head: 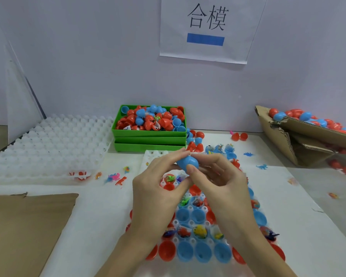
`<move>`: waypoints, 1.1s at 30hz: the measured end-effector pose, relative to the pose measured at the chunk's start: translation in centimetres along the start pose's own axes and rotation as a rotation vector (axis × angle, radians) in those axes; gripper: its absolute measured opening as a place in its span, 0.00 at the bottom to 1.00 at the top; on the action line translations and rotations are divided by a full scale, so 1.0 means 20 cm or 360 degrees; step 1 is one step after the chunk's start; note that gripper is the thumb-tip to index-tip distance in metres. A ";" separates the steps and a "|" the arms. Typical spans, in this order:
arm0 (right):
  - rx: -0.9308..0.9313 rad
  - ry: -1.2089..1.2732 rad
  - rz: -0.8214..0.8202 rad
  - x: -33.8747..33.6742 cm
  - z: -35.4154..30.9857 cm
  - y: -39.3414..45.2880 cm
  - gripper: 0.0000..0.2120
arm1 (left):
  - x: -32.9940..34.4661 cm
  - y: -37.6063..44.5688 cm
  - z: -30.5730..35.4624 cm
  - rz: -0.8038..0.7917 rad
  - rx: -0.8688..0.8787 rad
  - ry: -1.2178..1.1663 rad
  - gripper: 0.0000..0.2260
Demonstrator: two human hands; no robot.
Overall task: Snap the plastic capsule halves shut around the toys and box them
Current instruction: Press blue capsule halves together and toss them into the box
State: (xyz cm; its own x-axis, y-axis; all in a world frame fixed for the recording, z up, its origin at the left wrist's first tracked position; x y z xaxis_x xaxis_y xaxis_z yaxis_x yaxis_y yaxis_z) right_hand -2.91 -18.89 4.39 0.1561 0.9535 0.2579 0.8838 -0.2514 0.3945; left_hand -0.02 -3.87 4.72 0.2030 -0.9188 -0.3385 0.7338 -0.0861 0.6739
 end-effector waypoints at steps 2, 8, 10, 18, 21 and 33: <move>0.0094 0.0064 0.0016 0.02 0.03 -0.01 0.07 | 0.00 0.00 0.00 0.0029 -0.0038 0.0055 0.19; 0.0676 0.1156 -0.0250 0.10 0.07 -0.01 0.15 | -0.02 0.05 0.01 -0.0178 -0.0056 -0.0220 0.20; 0.0724 0.1246 -0.0388 0.13 0.06 -0.01 0.21 | -0.04 0.06 0.03 -0.0208 0.0031 -0.0246 0.21; 0.0884 0.1488 -0.0519 0.18 0.09 -0.04 0.21 | -0.03 0.05 0.08 -0.0262 0.0191 -0.0386 0.15; 0.0924 0.1553 -0.0506 0.20 0.10 -0.06 0.20 | -0.03 0.04 0.10 -0.0227 0.0233 -0.0344 0.13; 0.0643 0.1202 -0.0235 0.13 0.08 -0.03 0.21 | 0.00 0.05 0.03 -0.0412 0.0047 -0.0378 0.16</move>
State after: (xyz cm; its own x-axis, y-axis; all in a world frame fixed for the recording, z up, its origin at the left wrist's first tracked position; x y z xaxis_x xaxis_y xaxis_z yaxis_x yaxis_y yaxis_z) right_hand -2.26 -15.97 3.46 -0.1806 0.5702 0.8014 0.9832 0.0811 0.1638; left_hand 0.34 -4.18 5.79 -0.1461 -0.9288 -0.3406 0.7213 -0.3356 0.6058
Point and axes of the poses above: each hand's wrist, its own y-axis towards the middle knuckle, its own x-axis out of the palm, z = x × y, the point moved 6 cm from there along y, towards the middle knuckle, and after that the axes turned 12 degrees about y, right-handed, at the moved point
